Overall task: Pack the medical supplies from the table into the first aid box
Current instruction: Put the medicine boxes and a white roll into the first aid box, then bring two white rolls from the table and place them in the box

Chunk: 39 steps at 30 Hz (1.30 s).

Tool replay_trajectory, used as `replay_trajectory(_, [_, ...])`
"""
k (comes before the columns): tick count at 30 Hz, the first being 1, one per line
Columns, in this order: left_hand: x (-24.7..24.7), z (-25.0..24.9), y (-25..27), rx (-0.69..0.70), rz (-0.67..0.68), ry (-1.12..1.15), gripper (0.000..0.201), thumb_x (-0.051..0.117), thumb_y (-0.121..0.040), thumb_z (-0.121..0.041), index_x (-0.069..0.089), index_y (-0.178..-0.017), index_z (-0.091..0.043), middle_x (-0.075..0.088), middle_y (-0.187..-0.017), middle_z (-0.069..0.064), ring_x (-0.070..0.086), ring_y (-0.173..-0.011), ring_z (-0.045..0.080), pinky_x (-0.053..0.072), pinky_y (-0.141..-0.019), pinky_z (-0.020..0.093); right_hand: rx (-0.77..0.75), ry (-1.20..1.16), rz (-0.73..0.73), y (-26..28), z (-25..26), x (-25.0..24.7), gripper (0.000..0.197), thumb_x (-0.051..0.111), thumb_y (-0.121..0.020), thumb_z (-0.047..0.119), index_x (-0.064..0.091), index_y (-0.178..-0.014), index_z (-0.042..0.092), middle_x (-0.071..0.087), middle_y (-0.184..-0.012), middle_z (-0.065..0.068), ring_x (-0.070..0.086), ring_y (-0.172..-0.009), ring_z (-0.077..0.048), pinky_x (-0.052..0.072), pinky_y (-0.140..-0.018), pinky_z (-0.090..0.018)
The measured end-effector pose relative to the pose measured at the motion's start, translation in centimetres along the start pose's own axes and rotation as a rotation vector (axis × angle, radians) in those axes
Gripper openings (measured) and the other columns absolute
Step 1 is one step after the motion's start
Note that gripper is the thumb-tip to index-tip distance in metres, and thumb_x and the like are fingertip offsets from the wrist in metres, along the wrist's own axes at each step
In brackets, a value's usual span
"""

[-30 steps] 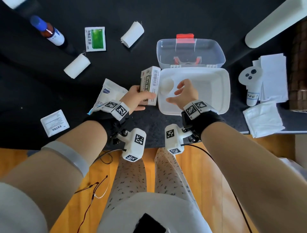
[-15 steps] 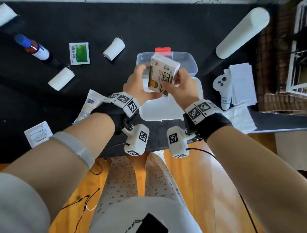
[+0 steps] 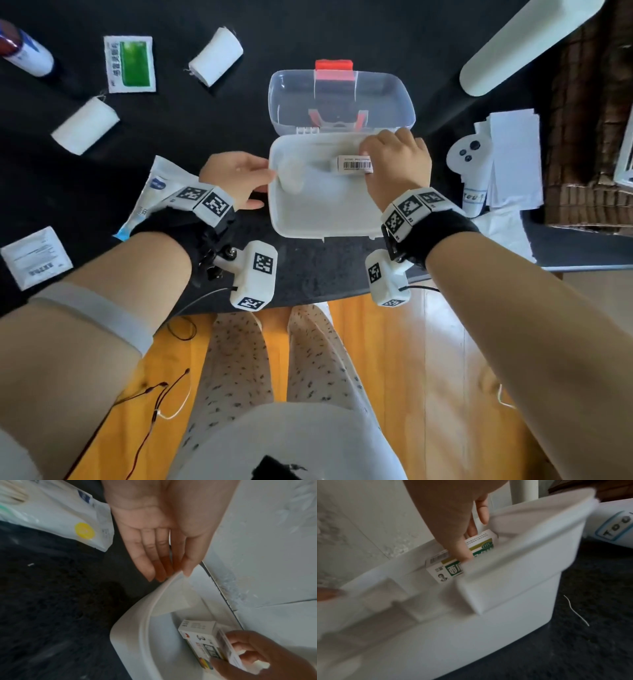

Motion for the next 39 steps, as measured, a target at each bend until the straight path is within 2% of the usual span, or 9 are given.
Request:
replay_trajectory(5, [-0.2,0.5,0.1,-0.014,0.026,0.044,0.022,0.068,-0.079,-0.015,0.067,-0.102,-0.014,0.067,-0.110,0.006,0.065,-0.103,0.017,0.054,-0.074,0.033,-0.037,0.053,0.027,0.1,0.9,1.0,0.030,0.063,-0.051,-0.008,0.071,-0.074,0.009,0.066,-0.079,-0.013,0.063,-0.071,-0.035,0.050,-0.062,-0.038])
replay_trajectory(9, [-0.4,0.7,0.0,0.002,0.041,0.039,0.027,0.068,-0.080,-0.018,0.066,-0.107,-0.015,0.067,-0.111,0.005,0.065,-0.102,0.017,0.054,-0.075,0.033,0.022,-0.037,0.045,0.4,0.1,1.0,0.035,0.054,-0.071,-0.007,0.067,-0.100,0.008,0.061,-0.103,-0.016,0.061,-0.083,-0.037,0.035,-0.061,-0.033])
replay_trajectory(14, [-0.6,0.7,-0.1,0.015,0.046,0.042,0.026,0.069,-0.079,-0.020,0.067,-0.105,-0.014,0.068,-0.106,0.004,0.065,-0.098,0.015,0.056,-0.077,0.032,0.099,-0.074,0.114,0.7,-0.6,1.9,0.042,0.046,-0.083,0.002,0.047,-0.122,0.018,0.060,-0.107,-0.010,0.061,-0.092,-0.035,0.037,-0.063,-0.034])
replay_trajectory(18, [-0.6,0.9,-0.3,0.001,0.051,0.006,0.010,0.070,-0.078,-0.023,0.067,-0.083,-0.015,0.068,-0.093,-0.001,0.065,-0.090,0.010,0.056,-0.076,0.030,0.171,-0.140,0.118,1.3,-0.8,1.9,0.038,0.045,-0.081,0.002,0.044,-0.117,0.015,0.058,-0.106,-0.010,0.060,-0.089,-0.035,0.043,-0.063,-0.037])
replay_trajectory(24, [-2.1,-0.5,0.3,0.110,0.054,0.010,0.013,0.062,-0.085,-0.025,0.067,-0.094,-0.018,0.066,-0.092,-0.002,0.064,-0.083,0.008,0.053,-0.071,0.025,0.204,-0.221,0.180,1.0,0.8,-0.6,0.024,0.049,-0.084,0.011,0.049,-0.108,0.018,0.063,-0.106,-0.005,0.061,-0.091,-0.033,0.046,-0.070,-0.036])
replay_trajectory(28, [-7.2,-2.3,0.9,0.209,-0.044,0.016,0.013,0.058,-0.086,-0.023,0.068,-0.093,-0.018,0.068,-0.085,-0.001,0.064,-0.075,0.008,0.050,-0.062,0.019,0.164,-0.300,0.131,-1.4,5.5,-3.4,0.019,0.047,-0.089,0.015,0.054,-0.107,0.018,0.062,-0.110,-0.008,0.059,-0.098,-0.031,0.048,-0.079,-0.039])
replay_trajectory(31, [-12.7,-1.8,0.3,0.218,-0.127,-0.011,0.009,0.058,-0.085,-0.023,0.065,-0.079,-0.025,0.067,-0.076,-0.007,0.064,-0.064,-0.001,0.045,-0.050,0.013,0.152,-0.370,0.121,-3.7,10.6,-4.1,0.023,0.045,-0.089,0.014,0.056,-0.108,0.019,0.062,-0.112,-0.006,0.059,-0.100,-0.029,0.042,-0.089,-0.039])
replay_trajectory(35, [-21.7,1.6,-0.4,0.169,-0.283,0.009,0.009,0.058,-0.085,-0.022,0.065,-0.087,-0.018,0.064,-0.073,-0.007,0.059,-0.048,-0.012,0.045,-0.055,0.005,0.130,-0.499,0.189,-6.9,17.7,-2.3,0.025,0.047,-0.086,0.013,0.056,-0.110,0.018,0.061,-0.112,-0.005,0.059,-0.097,-0.025,0.042,-0.075,-0.031])
replay_trajectory(39, [-28.5,5.8,-0.6,0.102,-0.425,0.055,0.007,0.059,-0.084,-0.024,0.065,-0.080,-0.024,0.065,-0.076,-0.008,0.062,-0.055,-0.006,0.047,-0.068,0.020,0.175,-0.563,0.306,-9.2,22.1,1.7,0.032,0.048,-0.086,0.011,0.052,-0.117,0.017,0.052,-0.123,-0.008,0.058,-0.103,-0.024,0.038,-0.076,-0.028])
Point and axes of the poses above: each hand's wrist, its own y-axis away from the middle knuckle, its own x-axis out of the palm, z = x × y, the point moved 10 cm from there along -y, towards the middle knuckle
